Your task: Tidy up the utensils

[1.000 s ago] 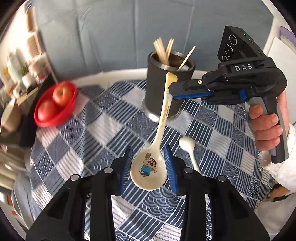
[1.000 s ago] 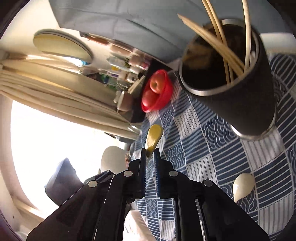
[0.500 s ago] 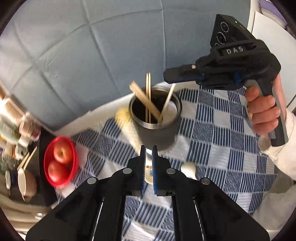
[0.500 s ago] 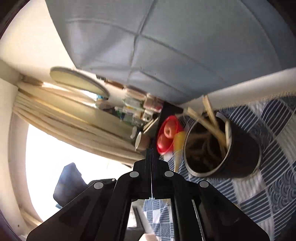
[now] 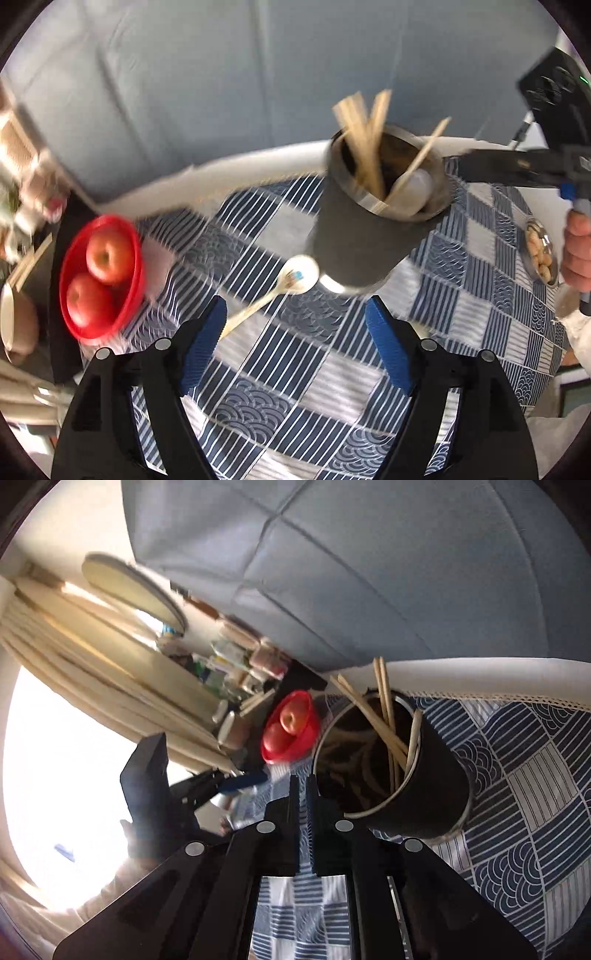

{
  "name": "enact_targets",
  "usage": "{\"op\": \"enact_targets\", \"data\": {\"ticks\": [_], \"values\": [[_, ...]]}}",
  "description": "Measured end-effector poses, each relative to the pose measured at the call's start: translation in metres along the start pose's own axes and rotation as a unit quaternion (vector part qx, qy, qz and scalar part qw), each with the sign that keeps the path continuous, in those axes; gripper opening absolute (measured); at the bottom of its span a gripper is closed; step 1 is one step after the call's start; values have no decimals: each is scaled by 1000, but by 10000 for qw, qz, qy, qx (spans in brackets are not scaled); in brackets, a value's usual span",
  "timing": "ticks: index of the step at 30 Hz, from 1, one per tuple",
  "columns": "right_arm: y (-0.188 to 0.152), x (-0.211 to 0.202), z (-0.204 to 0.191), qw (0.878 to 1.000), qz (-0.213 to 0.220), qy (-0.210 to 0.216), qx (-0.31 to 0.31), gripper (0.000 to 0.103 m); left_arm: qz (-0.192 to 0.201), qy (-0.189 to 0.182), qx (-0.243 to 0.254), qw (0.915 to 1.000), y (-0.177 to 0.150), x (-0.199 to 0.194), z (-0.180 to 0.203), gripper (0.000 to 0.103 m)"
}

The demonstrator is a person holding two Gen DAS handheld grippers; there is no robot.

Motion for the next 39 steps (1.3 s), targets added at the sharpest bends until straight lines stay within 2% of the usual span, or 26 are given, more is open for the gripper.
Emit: {"op": "enact_targets", "data": {"ticks": [1,3,6,8,10,16,18,22,27,30,33,36,37,38,39], "values": [[-2,3,-1,10000,-39,-52,-34,26,-48,21,-85,10000,-4,4,-7,81],[-8,13,-3,9997,-155,-147,-129,39,-167,71,-254,9995,-14,14,-23,81],[-14,23,-7,9991,-264,-241,-219,42,-246,146,-391,9988,-29,21,-40,85],[-16,27,-13,9990,-245,-192,-329,51,-275,186,-439,9985,-37,25,-48,90],[-17,29,-21,9985,-243,-229,-423,64,-293,190,-475,9983,-46,32,-58,90],[-26,42,-39,9967,-312,-575,-486,74,-459,5,-281,9985,-51,59,-74,92],[-31,53,-42,9939,-341,-927,-500,75,-525,-117,-88,9985,-48,72,-77,92],[-38,80,-36,9925,-318,-1163,-196,78,-776,-131,417,9960,-39,103,-81,92],[-50,121,-11,9872,-377,-1513,318,78,-814,-206,1028,9911,-22,125,-81,92],[-55,135,6,9843,-307,-1568,751,78,-827,-159,1377,9869,-12,134,-77,90],[-59,143,24,9792,-201,-1629,1191,78,-795,-150,1612,9836,-5,139,-70,82],[-62,145,38,9739,-47,-1649,1559,78,-703,-212,1781,9813,0,140,-64,70],[-63,145,41,9722,17,-1625,1684,78,-671,-234,1824,9806,2,138,-61,55],[-63,146,45,9702,95,-1568,1844,78,-651,-287,1855,9801,2,136,-59,31],[-63,145,49,9678,166,-1539,1988,78,-666,-290,1848,9801,2,135,-56,22]]}}
Point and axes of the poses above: each gripper's, at about its wrist camera, not at the fingertips, and x roughly the way its jaws point, z to its right, y to its top, the point moved 7 cm from there along x, roughly the way its jaws point, and after that the axes turned 12 degrees about -z, right-handed, at the moved point
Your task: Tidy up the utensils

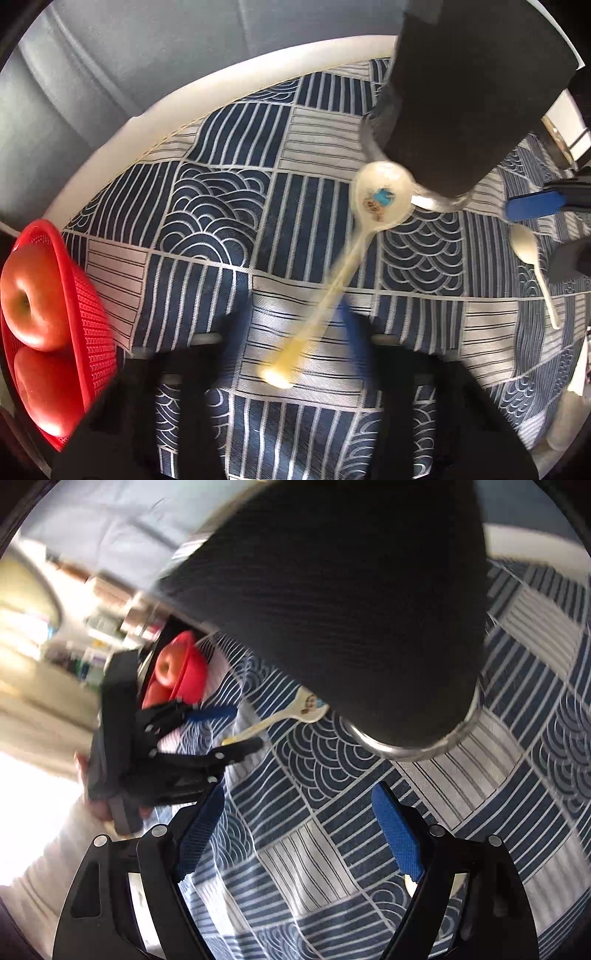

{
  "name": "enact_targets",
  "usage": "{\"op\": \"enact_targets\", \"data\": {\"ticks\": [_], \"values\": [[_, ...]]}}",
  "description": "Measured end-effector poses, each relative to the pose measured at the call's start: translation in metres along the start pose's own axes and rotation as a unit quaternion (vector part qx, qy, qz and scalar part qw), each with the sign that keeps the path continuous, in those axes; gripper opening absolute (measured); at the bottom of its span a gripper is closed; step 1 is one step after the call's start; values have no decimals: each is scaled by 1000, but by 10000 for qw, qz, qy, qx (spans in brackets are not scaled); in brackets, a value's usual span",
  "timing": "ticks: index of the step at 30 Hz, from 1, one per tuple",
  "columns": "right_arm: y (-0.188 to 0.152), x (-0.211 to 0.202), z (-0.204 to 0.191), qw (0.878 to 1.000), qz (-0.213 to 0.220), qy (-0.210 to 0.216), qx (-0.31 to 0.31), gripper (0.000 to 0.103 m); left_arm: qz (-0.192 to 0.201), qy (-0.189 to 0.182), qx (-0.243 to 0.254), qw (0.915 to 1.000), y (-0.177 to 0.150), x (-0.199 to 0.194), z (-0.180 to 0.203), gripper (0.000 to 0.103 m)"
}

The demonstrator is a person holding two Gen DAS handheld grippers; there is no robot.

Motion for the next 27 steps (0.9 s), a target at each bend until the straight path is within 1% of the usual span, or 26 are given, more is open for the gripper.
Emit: {"op": "enact_targets", "data": {"ticks": [1,2,4,5,8,10,12,14,16,17,18,20,21,22,23,24,25,27], "values": [[2,2,3,9998,43,64,165,78,-50,-70,7,10000,0,0,2,15],[3,4,6,9993,67,149,334,78,-68,-189,61,9998,-3,0,7,11],[5,8,9,9976,83,350,589,78,-65,-262,72,9996,-9,-1,11,11],[6,11,10,9963,108,487,705,78,-59,-393,37,9992,-13,-1,13,11],[10,14,8,9941,269,618,847,78,-16,-646,-51,9979,-24,-2,20,11],[13,16,6,9933,326,608,926,78,-11,-743,-85,9972,-31,-3,26,11],[14,17,5,9934,345,573,932,78,7,-855,-117,9963,-37,-5,24,11],[11,19,3,9936,386,453,959,76,40,-958,-155,9953,-46,-7,28,11],[8,26,0,9934,391,362,1013,72,100,-1098,-194,9937,-52,-12,32,11],[5,31,-2,9932,386,349,1043,72,130,-1186,-186,9927,-57,-17,35,11],[4,36,-3,9930,386,326,1070,69,170,-1207,-153,9924,-61,-20,38,11],[1,43,-1,9918,385,304,1182,63,223,-1270,-29,9917,-69,-28,48,11],[-1,47,1,9912,371,323,1230,55,245,-1274,3,9916,-71,-32,53,11],[-1,51,3,9904,311,360,1300,37,260,-1321,28,9909,-72,-36,59,11],[-1,56,7,9895,213,350,1389,26,271,-1351,36,9905,-66,-37,70,11],[-2,58,10,9882,158,354,1479,10,277,-1333,46,9907,-67,-38,74,11],[-3,61,12,9863,119,533,1555,10,260,-1314,49,9910,-67,-38,76,11],[-4,59,13,9844,171,730,1593,8,237,-1309,28,9911,-64,-36,79,11]]}}
Point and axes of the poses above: each gripper's, at about its wrist camera, not at the fingertips, and x roughly the way its jaws point, z to its right, y to its top, the point moved 7 cm from there along x, roughly the way its jaws point, and after that the axes turned 12 degrees about -z, right-handed, at the moved point
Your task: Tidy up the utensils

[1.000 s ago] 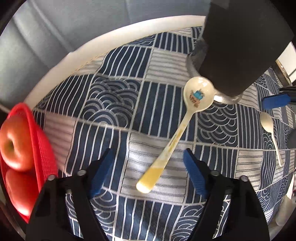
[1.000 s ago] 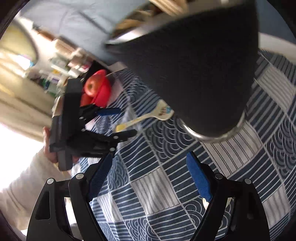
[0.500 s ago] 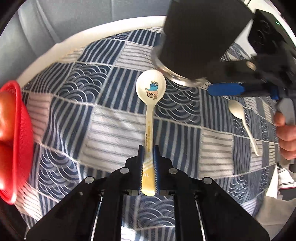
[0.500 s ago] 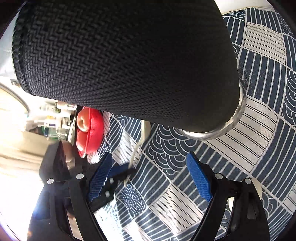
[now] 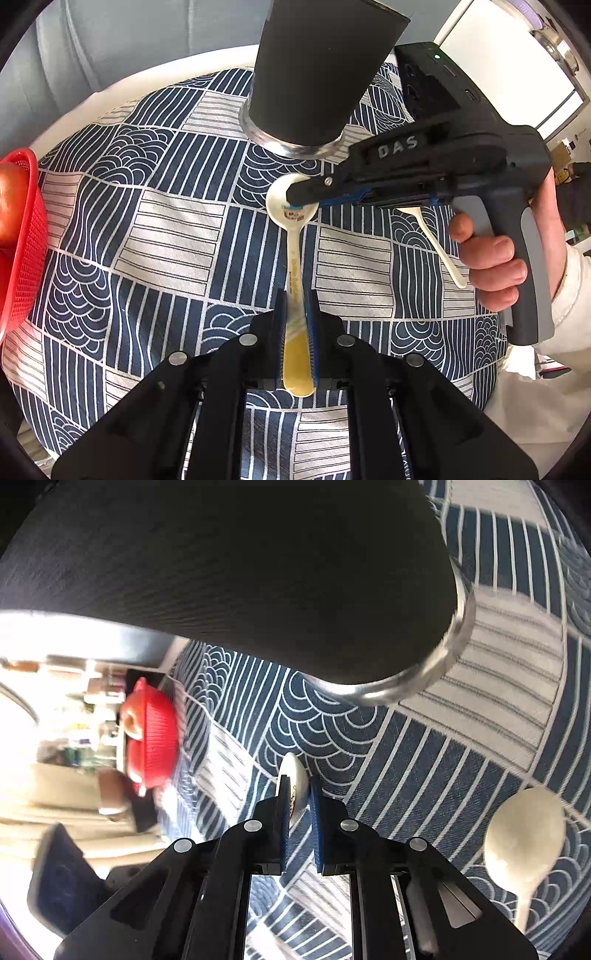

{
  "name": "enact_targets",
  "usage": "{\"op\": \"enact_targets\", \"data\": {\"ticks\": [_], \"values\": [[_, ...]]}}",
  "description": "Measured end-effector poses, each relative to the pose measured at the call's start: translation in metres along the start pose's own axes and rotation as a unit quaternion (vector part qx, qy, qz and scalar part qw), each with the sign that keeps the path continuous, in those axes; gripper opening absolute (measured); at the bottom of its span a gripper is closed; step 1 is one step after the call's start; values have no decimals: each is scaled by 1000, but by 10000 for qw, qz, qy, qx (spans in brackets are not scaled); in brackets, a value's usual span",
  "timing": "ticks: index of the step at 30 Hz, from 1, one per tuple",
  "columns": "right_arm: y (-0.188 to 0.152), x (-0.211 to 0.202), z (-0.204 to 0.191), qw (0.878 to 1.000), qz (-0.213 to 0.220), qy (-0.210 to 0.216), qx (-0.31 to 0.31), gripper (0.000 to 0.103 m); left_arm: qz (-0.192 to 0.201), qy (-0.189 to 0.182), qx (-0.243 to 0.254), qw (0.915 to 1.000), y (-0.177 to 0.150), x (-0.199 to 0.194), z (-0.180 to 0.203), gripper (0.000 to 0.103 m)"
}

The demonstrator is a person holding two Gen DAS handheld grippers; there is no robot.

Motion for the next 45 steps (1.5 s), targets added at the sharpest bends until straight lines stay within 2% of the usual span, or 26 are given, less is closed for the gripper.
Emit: {"op": "enact_targets", "data": {"ticks": [9,17,27,30,33,37,45], "values": [[-2,-37,-21,9984,128,74,-542,6,131,182,31,9997,9,-18,13,11],[6,-93,-54,9906,355,-82,-1315,6,411,319,-39,9986,26,-48,33,11],[26,-179,-97,9717,968,-319,-2133,7,832,651,148,9943,80,-95,65,11],[32,-206,-104,9712,1081,15,-2124,9,970,657,239,9928,95,-109,77,11],[35,-233,-108,9647,1321,-38,-2278,9,1115,671,304,9910,109,-124,88,11],[40,-260,-117,9570,1590,-106,-2424,9,1153,875,515,9881,129,-136,98,11],[51,-305,-147,9282,2285,-654,-2863,9,1435,861,662,9837,174,-157,98,12]]}}
Point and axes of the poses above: each gripper's, at about its wrist camera, not at the fingertips, and x roughly the way its jaws point, z to its right, y to its top, the point moved 7 cm from there along x, roughly the way its jaws point, and after that the axes turned 12 degrees about -z, right-handed, at the moved point
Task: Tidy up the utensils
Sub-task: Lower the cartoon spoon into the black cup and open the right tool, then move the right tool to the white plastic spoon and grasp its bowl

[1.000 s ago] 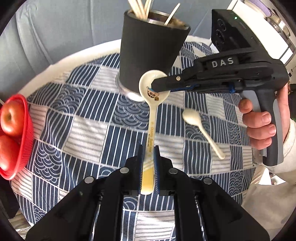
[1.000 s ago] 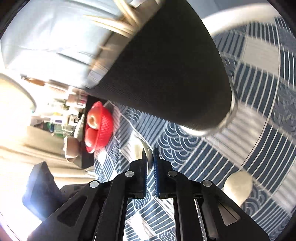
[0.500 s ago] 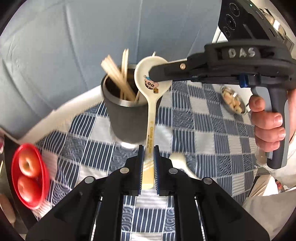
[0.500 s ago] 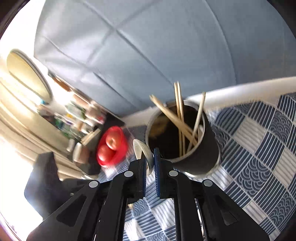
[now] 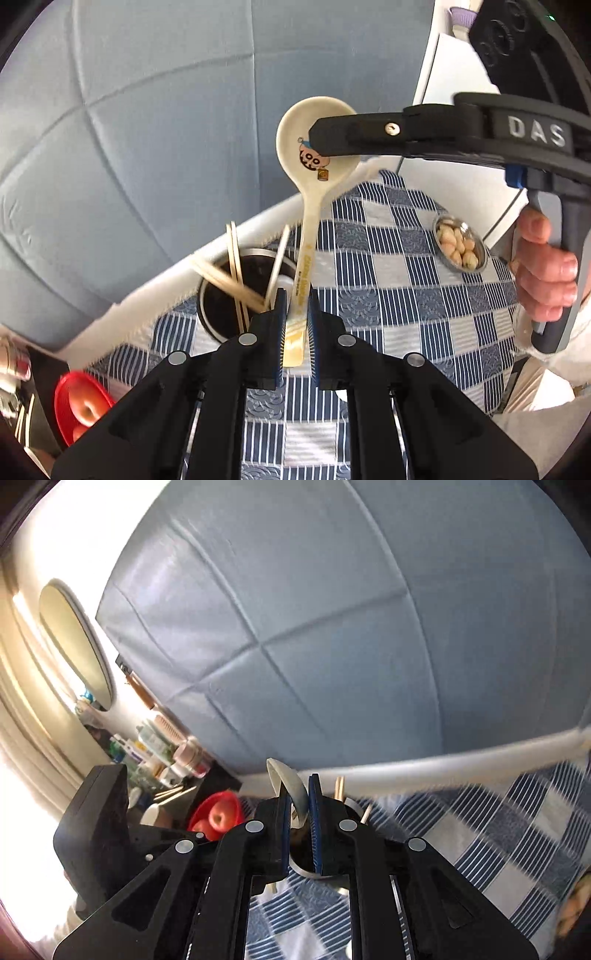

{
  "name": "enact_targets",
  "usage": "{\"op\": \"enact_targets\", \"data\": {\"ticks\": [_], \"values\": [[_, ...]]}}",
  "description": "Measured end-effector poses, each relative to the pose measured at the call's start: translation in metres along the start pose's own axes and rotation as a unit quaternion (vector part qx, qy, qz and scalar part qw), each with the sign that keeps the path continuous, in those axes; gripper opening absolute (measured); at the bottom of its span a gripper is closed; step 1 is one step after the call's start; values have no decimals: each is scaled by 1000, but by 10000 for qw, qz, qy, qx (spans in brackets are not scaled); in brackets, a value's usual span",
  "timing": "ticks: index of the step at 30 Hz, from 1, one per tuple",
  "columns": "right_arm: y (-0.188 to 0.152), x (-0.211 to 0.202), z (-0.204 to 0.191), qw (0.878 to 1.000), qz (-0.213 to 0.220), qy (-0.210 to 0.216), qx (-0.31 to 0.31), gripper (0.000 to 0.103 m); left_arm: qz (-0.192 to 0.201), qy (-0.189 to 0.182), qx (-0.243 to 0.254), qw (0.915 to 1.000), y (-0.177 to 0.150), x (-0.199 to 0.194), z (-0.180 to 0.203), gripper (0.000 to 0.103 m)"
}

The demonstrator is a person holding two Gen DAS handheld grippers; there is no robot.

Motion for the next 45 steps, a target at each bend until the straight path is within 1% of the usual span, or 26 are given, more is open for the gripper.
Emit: {"op": "enact_targets", "data": {"ticks": [2,3,4,5,6,7,8,9,11,13,16,19,23,28,31,36,38,45], "values": [[10,-1,-2,9999,94,-96,-68,9,49,40,-22,10000,8,1,-5,13],[14,-1,-3,9998,124,-87,-112,10,55,164,-60,9998,13,4,-10,14],[16,1,-5,9998,113,-32,-141,10,9,330,-110,9994,15,9,-16,31],[19,4,-5,9999,69,56,-103,11,-20,459,-126,9989,15,13,-19,66],[20,8,-1,10000,10,-28,-39,21,16,596,-120,9981,13,17,-22,80],[21,9,1,9999,-9,-158,-30,48,70,613,-135,9980,9,18,-23,87],[21,7,4,9993,51,-363,-85,60,78,542,-180,9983,5,19,-24,87],[19,3,5,9987,107,-480,-162,66,50,461,-294,9985,-4,20,-26,87],[15,3,9,9987,21,-462,-222,67,27,463,-446,9979,-18,23,-29,92],[8,5,15,9988,-59,-450,-179,71,-6,397,-572,9976,-28,25,-32,92],[-3,10,26,9985,-225,-496,-74,75,-67,470,-757,9960,-43,28,-38,93],[-18,15,32,9983,-347,-470,-42,76,-88,439,-972,9943,-56,27,-43,95],[-36,23,42,9975,-543,-450,19,77,-89,495,-1165,9919,-69,24,-48,96],[-54,38,49,9950,-835,-540,-20,78,-188,593,-1417,9880,-88,28,-50,97],[-64,47,54,9931,-1039,-542,-31,79,-234,619,-1568,9854,-102,33,-46,97],[-91,65,64,9873,-1467,-594,-142,79,-364,696,-1816,9802,-126,44,-33,97],[-104,73,66,9838,-1675,-597,-238,79,-450,800,-1904,9774,-139,49,-26,97],[-144,92,67,9720,-2188,-608,-605,80,-580,938,-2275,9675,-181,58,-1,97]]}}
Point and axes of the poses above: each gripper's, at about its wrist camera, not at the fingertips, and x roughly the way its jaws point, z to its right, y to its top, the point moved 7 cm from there along x, roughly the way its jaws point, and after that the axes turned 12 degrees about -z, right-handed, at the moved point
